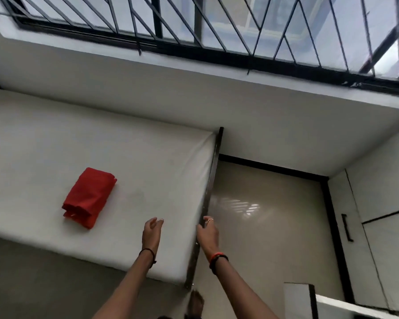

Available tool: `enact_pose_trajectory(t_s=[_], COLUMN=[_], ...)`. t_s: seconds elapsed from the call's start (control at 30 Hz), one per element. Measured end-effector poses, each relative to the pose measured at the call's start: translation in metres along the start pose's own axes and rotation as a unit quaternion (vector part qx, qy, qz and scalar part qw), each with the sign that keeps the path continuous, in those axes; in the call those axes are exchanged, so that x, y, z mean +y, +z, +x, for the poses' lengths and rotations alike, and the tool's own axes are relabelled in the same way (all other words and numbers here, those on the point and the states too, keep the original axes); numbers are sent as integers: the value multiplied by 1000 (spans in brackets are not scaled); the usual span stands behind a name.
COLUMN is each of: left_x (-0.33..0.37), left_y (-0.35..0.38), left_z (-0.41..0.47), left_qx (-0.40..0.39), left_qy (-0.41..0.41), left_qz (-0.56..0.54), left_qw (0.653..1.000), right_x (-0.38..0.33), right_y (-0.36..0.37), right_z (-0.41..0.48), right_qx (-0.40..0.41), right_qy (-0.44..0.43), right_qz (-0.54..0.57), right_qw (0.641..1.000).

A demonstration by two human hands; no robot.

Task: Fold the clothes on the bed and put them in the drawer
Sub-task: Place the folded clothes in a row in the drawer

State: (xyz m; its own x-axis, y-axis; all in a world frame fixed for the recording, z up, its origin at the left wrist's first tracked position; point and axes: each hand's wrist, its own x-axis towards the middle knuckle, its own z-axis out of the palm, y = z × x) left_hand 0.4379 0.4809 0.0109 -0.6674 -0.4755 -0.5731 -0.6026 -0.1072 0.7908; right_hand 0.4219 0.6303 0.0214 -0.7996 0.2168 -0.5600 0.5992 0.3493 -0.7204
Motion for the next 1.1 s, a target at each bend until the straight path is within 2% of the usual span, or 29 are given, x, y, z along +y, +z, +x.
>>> enact_pose_trajectory(t_s=[0.27, 0.63, 0.9, 1.03, 1.1], left_x=[8, 55, 80, 66, 59], left_y=[-36, -147, -251, -291, -300], left_z=[33, 175, 321, 405, 438], left_qx=[53, 119, 24, -20, -54], left_qy=[-27, -28, 12, -23, -42], left_qz=[-44, -9, 166, 234, 259], left_qw=[997, 993, 986, 972, 963], right_x=[-36, -95, -120, -123, -122], right_y=[44, 128, 249, 312, 345], right_z=[19, 55, 92, 117, 132], right_qx=[-68, -76, -111, -141, -193], right_qy=[-18, 11, 98, 149, 159], right_qz=[-32, 57, 115, 125, 118], right_qw=[997, 995, 982, 971, 961])
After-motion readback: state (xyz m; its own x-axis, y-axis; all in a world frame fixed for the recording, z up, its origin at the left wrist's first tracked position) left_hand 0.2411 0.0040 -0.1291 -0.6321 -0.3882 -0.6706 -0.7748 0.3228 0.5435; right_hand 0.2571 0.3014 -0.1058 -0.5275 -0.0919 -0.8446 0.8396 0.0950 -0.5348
